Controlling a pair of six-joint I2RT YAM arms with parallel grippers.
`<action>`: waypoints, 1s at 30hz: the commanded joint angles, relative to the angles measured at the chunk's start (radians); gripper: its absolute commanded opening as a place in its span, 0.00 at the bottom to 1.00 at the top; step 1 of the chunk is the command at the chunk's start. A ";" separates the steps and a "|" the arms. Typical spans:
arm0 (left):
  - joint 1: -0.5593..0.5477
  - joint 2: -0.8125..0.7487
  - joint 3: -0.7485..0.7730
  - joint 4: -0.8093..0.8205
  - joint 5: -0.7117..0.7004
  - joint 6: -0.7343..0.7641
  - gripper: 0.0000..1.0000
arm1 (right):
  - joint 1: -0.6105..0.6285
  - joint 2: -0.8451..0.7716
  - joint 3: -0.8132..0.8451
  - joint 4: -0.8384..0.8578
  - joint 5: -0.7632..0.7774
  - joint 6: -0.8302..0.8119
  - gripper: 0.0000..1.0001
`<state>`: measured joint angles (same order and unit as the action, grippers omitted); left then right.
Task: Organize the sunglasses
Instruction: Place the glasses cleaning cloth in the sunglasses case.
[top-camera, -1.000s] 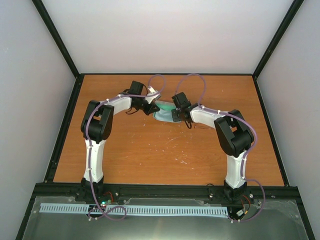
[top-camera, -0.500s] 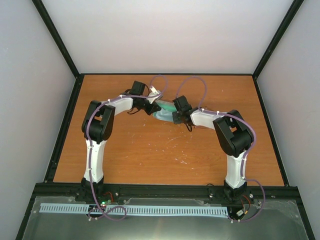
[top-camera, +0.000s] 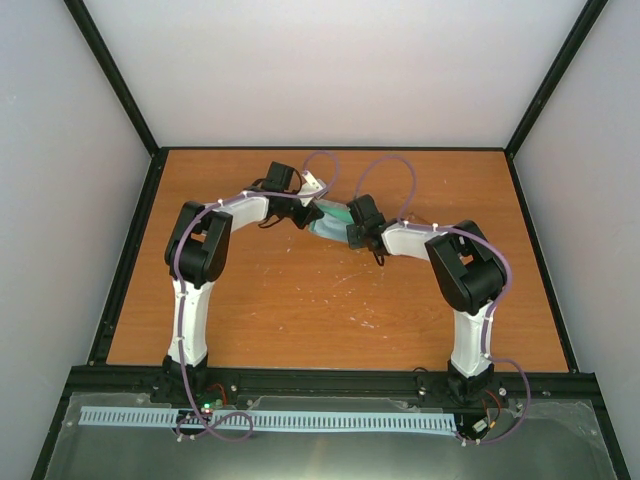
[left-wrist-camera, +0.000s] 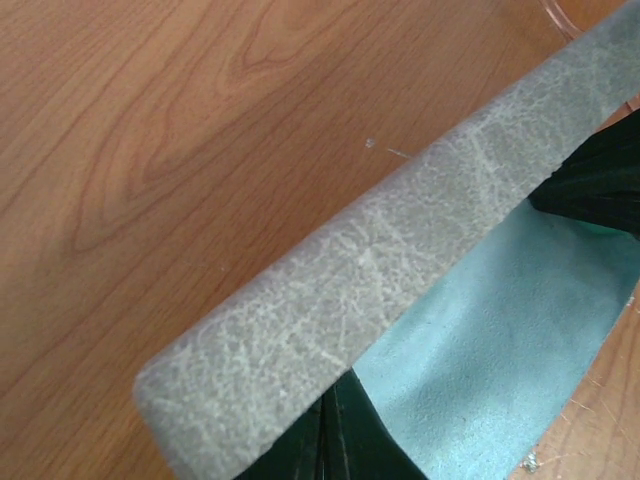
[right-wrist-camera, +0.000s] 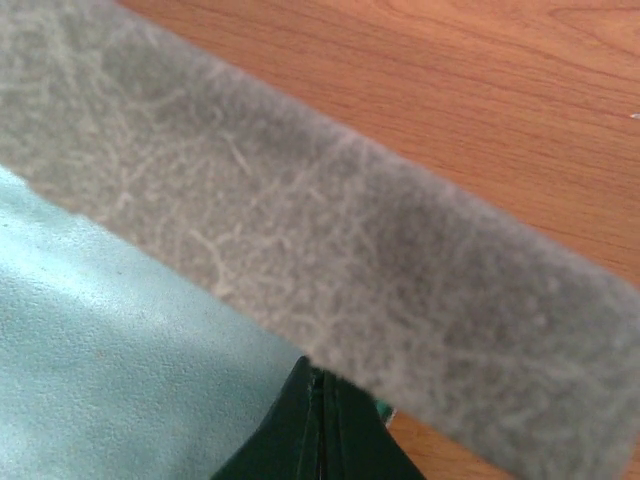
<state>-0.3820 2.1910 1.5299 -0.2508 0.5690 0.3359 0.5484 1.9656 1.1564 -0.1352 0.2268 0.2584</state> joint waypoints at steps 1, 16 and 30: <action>-0.014 0.009 -0.009 0.045 -0.046 -0.009 0.03 | -0.008 -0.041 -0.032 0.038 0.052 0.024 0.03; -0.034 0.021 -0.010 0.082 -0.050 -0.039 0.26 | -0.008 -0.077 -0.083 0.098 0.066 0.030 0.03; -0.035 -0.117 -0.183 0.174 -0.054 -0.048 0.55 | -0.007 -0.164 -0.080 0.049 0.069 0.055 0.35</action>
<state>-0.4107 2.1563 1.4078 -0.1200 0.5232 0.2993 0.5484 1.8744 1.0786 -0.0715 0.2760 0.2985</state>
